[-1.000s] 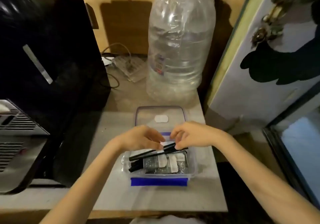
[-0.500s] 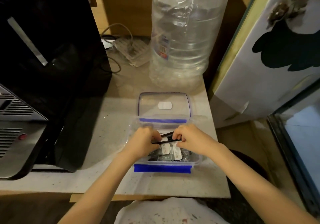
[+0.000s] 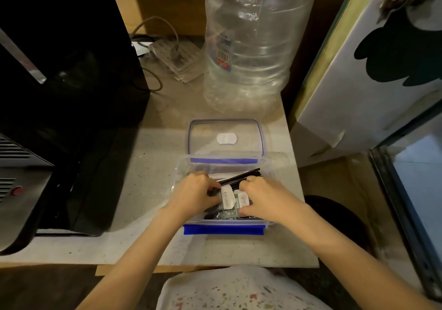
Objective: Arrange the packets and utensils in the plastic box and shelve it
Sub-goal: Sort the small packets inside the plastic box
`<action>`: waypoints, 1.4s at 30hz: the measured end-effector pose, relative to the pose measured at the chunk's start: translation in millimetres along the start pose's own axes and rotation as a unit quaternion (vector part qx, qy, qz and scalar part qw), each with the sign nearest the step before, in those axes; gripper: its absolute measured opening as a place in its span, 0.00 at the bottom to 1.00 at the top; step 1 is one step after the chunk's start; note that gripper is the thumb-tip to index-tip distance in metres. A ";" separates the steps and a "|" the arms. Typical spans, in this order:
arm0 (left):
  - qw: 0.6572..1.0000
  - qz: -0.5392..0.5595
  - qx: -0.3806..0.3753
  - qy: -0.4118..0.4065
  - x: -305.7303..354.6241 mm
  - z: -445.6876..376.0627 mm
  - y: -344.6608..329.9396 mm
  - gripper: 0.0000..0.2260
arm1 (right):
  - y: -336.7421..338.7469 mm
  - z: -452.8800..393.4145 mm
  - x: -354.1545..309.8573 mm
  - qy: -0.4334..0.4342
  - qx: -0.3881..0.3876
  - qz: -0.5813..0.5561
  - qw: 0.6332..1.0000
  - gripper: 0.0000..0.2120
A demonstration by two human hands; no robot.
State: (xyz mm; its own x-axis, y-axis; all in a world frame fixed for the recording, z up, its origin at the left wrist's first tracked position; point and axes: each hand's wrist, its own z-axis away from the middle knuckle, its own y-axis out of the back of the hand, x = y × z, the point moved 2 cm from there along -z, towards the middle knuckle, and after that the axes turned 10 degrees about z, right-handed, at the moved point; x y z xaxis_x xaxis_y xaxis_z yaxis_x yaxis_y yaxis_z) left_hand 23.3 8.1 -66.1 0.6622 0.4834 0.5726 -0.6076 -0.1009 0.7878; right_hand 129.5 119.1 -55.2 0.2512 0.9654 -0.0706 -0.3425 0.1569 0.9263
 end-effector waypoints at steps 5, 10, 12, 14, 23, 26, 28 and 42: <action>0.999 0.020 -0.025 0.006 -0.3 -3.0 -3.8 0.14 | 0.2 -2.7 -3.2 -0.013 -0.002 -0.013 1.000 0.18; 0.998 0.043 -0.041 0.024 -6.2 -8.2 -7.3 0.17 | -5.1 -6.7 -0.5 -0.051 0.010 -0.093 0.994 0.20; 0.997 0.056 -0.038 0.031 -8.4 -9.5 -7.5 0.16 | -5.8 -8.9 -0.8 -0.054 0.006 -0.095 0.994 0.19; 0.997 0.063 -0.033 0.030 -8.3 -9.6 -7.4 0.14 | -5.7 -10.3 -1.7 -0.052 0.000 -0.089 0.995 0.17; 0.994 0.112 0.000 0.012 -10.3 -2.5 -5.6 0.08 | -5.3 -10.6 -6.8 -0.045 -0.029 -0.095 0.994 0.30; 0.988 0.151 0.010 0.011 -10.2 -0.7 -1.0 0.08 | -4.4 -9.1 -7.5 -0.040 -0.019 -0.133 0.990 0.25; 0.981 0.190 0.028 0.015 -8.3 0.4 1.7 0.08 | -3.1 -8.3 -5.1 -0.043 0.003 -0.153 0.987 0.20; 0.835 0.516 0.026 0.191 -7.4 -0.4 -3.0 0.08 | 61.2 2.8 47.2 -0.039 0.134 -0.414 0.899 0.04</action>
State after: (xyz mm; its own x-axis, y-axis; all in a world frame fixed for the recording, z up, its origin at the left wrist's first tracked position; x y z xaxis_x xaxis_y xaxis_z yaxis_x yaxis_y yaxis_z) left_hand 20.0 5.1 -72.8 -0.3954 0.3569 0.8463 -0.7422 -0.6670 -0.0654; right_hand 122.9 173.7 -0.8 0.3860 0.5210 -0.7613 0.2194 0.7497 0.6243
